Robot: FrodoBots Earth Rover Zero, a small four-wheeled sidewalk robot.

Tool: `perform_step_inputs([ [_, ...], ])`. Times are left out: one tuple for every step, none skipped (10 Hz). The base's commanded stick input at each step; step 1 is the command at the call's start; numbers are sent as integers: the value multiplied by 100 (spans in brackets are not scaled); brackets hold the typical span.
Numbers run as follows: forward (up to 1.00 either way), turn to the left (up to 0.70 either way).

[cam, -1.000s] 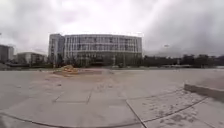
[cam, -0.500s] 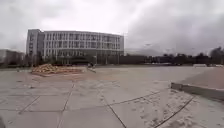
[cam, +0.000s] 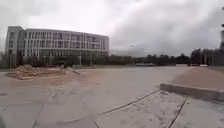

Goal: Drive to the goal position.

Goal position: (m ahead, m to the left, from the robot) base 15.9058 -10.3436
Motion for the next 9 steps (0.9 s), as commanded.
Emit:
perform_step_inputs([
  [70,1],
  [70,1],
  [70,1],
  [70,1],
  [70,1],
  [70,1],
  [70,1],
  [70,1],
  [70,1],
])
